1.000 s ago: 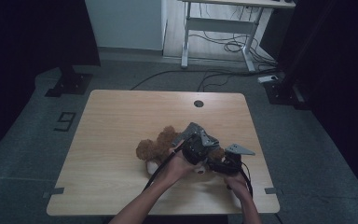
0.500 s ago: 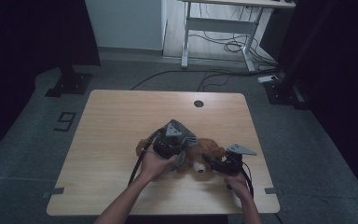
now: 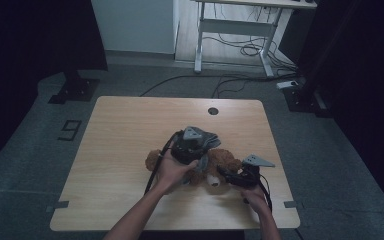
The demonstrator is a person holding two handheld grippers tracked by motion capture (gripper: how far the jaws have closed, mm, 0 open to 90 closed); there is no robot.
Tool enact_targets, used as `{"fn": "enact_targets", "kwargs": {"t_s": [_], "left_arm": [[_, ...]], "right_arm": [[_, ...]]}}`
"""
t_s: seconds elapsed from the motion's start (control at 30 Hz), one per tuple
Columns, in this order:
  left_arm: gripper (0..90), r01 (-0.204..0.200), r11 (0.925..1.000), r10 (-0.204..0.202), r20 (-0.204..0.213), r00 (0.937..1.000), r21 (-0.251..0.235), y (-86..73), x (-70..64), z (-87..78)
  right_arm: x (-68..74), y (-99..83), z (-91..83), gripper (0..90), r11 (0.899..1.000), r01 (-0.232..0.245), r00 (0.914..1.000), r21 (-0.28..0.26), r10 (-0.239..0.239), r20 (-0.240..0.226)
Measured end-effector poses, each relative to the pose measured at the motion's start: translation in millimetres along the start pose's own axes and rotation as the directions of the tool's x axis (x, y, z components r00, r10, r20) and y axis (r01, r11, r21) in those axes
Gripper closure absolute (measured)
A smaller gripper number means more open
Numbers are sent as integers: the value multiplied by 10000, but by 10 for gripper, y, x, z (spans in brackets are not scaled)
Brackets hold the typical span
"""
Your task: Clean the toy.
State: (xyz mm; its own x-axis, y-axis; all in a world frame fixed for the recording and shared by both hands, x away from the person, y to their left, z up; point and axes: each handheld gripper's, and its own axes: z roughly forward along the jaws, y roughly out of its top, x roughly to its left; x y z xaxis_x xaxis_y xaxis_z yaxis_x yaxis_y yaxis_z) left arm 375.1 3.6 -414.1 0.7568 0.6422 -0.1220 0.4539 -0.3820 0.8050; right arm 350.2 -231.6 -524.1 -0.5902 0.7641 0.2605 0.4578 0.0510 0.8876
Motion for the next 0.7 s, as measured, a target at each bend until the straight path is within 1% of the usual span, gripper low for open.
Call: {"fn": "enact_targets", "kwargs": {"t_s": [0.03,0.07,0.1,0.13,0.17,0.2,0.23,0.27,0.3,0.33,0.37,0.4,0.43,0.47,0.5,0.53,0.57,0.6,0.67,0.7], "left_arm": [[813,0,10000,0,0,10000,0,0,0,0],[813,-175,9998,173,248,9995,112,78,-102,119],[813,-296,9993,289,302,9991,210,114,-169,204],[812,-503,9980,494,241,9985,385,133,-218,280],[812,-731,9953,727,86,9973,633,140,-262,364],[812,-931,9915,945,-118,9955,913,135,-298,452],[812,-1144,9854,1193,-319,9923,1264,119,-323,538],[812,-1412,9758,1522,-544,9869,1671,93,-340,623],[811,-1412,9758,1522,-544,9869,1671,93,-340,623],[810,-1539,9701,1686,-648,9836,1879,30,-326,719],[811,-1539,9701,1686,-648,9836,1879,30,-326,719],[811,-1281,9759,1399,-558,9886,1768,15,-274,690],[811,-1285,9754,1426,-677,9875,1793,7,-258,675],[811,-1340,9735,1525,-889,9843,1854,-9,-227,652],[812,-1340,9735,1525,-889,9843,1854,-9,-227,652],[812,-1115,9760,1325,-1038,9857,1869,-57,-120,591],[814,-1115,9760,1325,-1038,9857,1869,-57,-120,591],[815,-671,9834,816,-810,9934,1686,-106,-3,509],[817,-487,9880,588,-654,9961,1463,-145,65,400],[818,-487,9880,588,-654,9961,1463,-145,65,400]], "right_arm": [[4,-1,1,260,10000,-16,10000,-9,16,8],[5,-1,0,261,10000,0,10000,-8,0,18],[7,-2,-3,261,10000,18,10000,5,-18,16],[11,-6,-6,261,10000,58,10000,13,-58,19],[14,-7,-7,261,10000,86,10000,5,-86,26],[17,-8,-9,261,9999,117,9999,6,-117,44],[21,-8,-9,261,9999,120,9999,0,-120,56],[23,-8,-10,261,9999,144,9999,23,-144,69],[23,-8,-10,261,9999,144,9999,23,-144,69],[22,-7,-7,261,9998,178,9998,74,-179,91],[22,-7,-7,261,9998,178,9998,74,-179,91],[12,-15,-5,261,9998,143,9998,142,-145,101],[8,-16,-6,261,9998,150,9999,126,-151,71],[6,-15,-7,261,9998,182,9998,119,-183,66],[4,-14,-8,263,9998,161,9998,113,-162,66],[1,-13,-10,264,9998,126,9999,132,-127,49],[-1,-15,-9,266,9999,118,9999,78,-119,52],[1,-15,-10,268,9999,102,9999,63,-102,35],[4,-12,-7,270,9999,133,9999,52,-133,11],[4,-12,-7,270,9999,133,9999,52,-133,11]]}}
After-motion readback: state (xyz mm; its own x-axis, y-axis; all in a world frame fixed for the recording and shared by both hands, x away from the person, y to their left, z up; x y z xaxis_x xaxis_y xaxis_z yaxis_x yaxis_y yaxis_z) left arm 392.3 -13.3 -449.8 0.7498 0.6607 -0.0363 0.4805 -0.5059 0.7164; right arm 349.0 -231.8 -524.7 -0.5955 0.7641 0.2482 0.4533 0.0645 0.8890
